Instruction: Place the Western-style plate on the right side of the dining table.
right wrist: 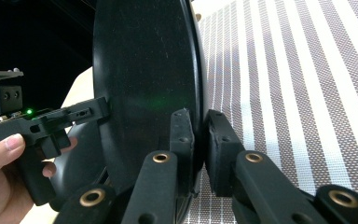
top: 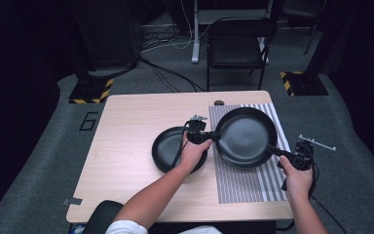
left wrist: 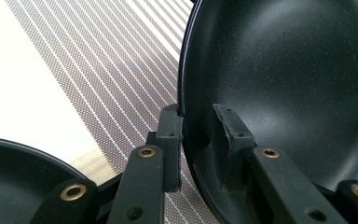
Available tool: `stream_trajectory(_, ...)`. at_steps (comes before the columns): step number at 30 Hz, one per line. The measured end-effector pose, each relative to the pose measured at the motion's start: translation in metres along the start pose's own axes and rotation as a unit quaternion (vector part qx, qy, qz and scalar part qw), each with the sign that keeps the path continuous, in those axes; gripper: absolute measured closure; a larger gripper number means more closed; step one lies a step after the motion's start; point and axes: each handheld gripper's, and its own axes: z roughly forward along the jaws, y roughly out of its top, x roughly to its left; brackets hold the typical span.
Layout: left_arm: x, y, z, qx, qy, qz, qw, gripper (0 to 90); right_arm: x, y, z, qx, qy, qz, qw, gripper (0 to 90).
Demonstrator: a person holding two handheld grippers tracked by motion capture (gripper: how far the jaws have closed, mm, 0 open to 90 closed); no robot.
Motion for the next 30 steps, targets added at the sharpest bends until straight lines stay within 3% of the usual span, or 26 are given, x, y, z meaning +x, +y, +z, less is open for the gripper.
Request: stream_trajectory(30,0.009,-0.004,0.027,0.022,0.008,-0.011,0.9997,73.2,-0.022,0.004,0.017,0.010,-0.019,0.009,0.9997,82.9)
